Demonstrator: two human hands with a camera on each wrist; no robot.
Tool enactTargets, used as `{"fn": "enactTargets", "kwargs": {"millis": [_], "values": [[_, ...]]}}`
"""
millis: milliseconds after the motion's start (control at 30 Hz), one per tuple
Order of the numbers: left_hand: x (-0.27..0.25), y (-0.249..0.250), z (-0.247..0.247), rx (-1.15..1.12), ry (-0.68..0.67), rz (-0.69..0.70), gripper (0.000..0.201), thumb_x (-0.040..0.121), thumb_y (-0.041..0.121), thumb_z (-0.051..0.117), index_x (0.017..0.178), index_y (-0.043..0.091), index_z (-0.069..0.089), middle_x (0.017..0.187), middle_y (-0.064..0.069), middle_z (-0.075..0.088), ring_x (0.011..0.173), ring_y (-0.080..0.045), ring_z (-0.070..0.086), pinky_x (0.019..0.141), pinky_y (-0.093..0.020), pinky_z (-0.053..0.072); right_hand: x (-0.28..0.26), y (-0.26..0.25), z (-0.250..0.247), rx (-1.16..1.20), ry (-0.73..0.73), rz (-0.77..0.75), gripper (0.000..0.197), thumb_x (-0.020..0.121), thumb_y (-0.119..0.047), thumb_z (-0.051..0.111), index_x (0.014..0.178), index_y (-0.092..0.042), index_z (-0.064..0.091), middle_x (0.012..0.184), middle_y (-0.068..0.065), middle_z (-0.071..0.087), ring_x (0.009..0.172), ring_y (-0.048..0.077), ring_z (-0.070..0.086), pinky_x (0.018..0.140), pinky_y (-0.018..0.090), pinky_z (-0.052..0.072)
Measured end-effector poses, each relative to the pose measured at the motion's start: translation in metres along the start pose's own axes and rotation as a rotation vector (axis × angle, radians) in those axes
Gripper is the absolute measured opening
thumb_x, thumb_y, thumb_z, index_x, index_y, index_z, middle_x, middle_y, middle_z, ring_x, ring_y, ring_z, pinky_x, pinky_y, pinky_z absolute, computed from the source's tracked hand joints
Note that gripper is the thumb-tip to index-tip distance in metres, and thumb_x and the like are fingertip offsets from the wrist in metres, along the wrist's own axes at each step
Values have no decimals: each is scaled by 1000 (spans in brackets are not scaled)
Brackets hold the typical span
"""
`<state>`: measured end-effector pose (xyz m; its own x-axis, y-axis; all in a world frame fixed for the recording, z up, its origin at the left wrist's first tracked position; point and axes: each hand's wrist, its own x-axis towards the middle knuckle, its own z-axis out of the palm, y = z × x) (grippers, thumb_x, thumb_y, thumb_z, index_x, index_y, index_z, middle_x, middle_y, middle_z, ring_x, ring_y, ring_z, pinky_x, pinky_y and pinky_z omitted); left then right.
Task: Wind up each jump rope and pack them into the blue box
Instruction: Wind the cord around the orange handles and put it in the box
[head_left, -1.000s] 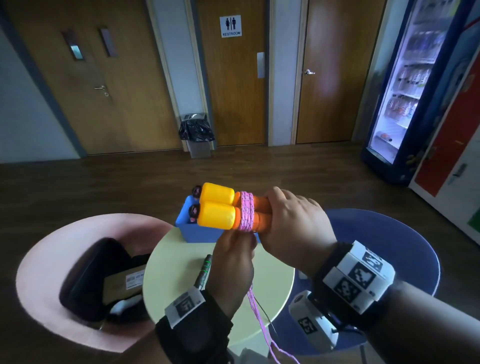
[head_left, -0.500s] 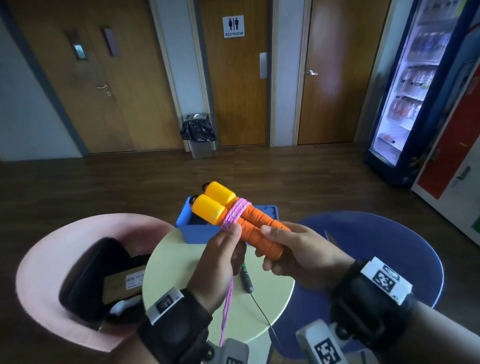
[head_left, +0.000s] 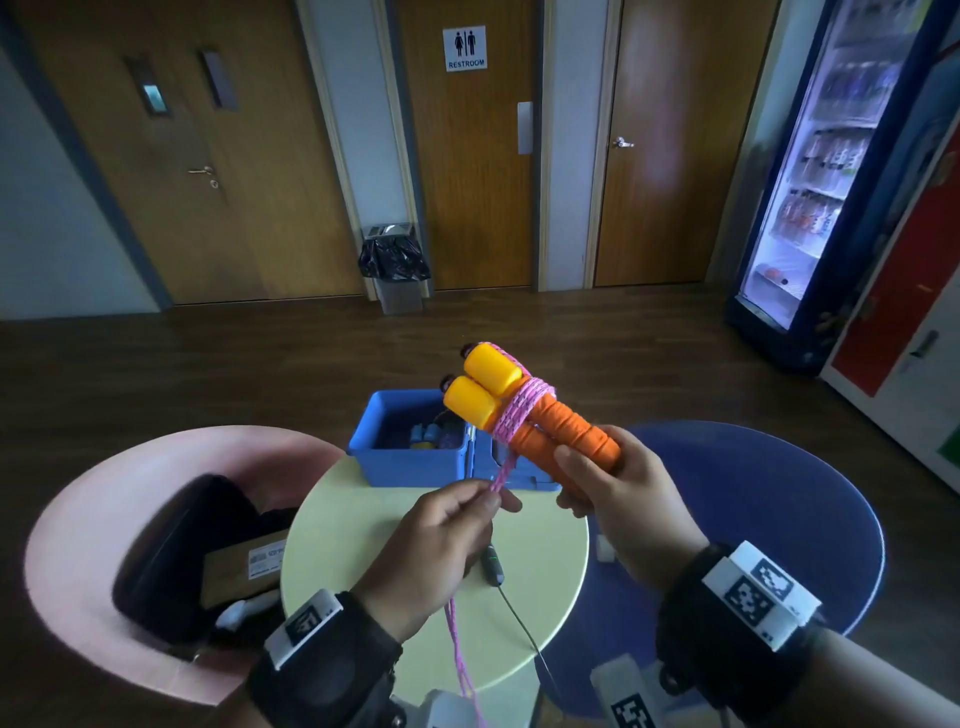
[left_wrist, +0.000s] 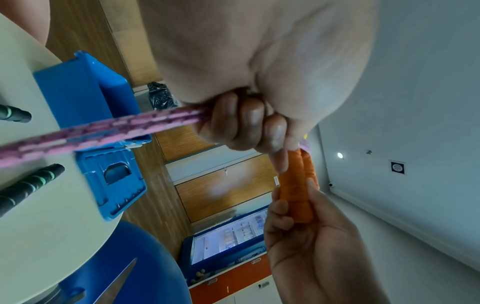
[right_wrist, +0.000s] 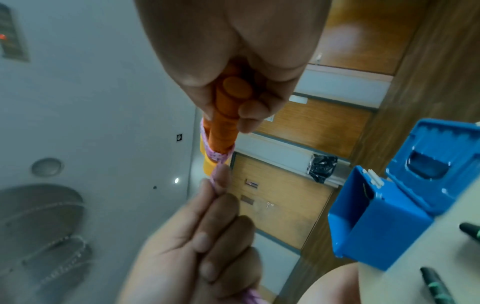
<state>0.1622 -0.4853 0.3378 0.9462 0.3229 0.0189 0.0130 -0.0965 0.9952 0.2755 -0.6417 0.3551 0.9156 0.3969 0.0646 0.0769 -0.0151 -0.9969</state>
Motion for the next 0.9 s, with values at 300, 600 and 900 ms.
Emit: {"fn": "enactTargets", "kwargs": {"millis": [300, 600, 900], "values": [[3, 16, -23, 631, -53, 144, 18, 98, 26, 59, 86, 21, 71, 55, 19, 54, 54, 0, 47, 53, -15, 32, -6, 2, -13, -525, 45, -190, 29, 84, -27, 75, 105, -31, 56, 87, -12, 65, 74, 2, 60, 58, 12, 45], [-8, 27, -25, 797, -108, 239, 32, 97, 35, 59, 73, 13, 54, 55, 5, 42, 53, -10, 38, 50, -23, 27, 2, -2, -15, -141, 98, 20, 18, 89, -23, 72, 99, -20, 58, 84, 14, 68, 56, 16, 58, 55, 31, 52], [-3, 49, -35, 1004, -151, 285, 11, 90, 32, 66, 84, 23, 68, 62, 1, 59, 58, -11, 53, 58, -27, 41, -19, -15, -9, -702, -132, -165, 36, 86, -34, 71, 110, -30, 46, 84, -8, 62, 70, 9, 61, 60, 25, 49]]}}
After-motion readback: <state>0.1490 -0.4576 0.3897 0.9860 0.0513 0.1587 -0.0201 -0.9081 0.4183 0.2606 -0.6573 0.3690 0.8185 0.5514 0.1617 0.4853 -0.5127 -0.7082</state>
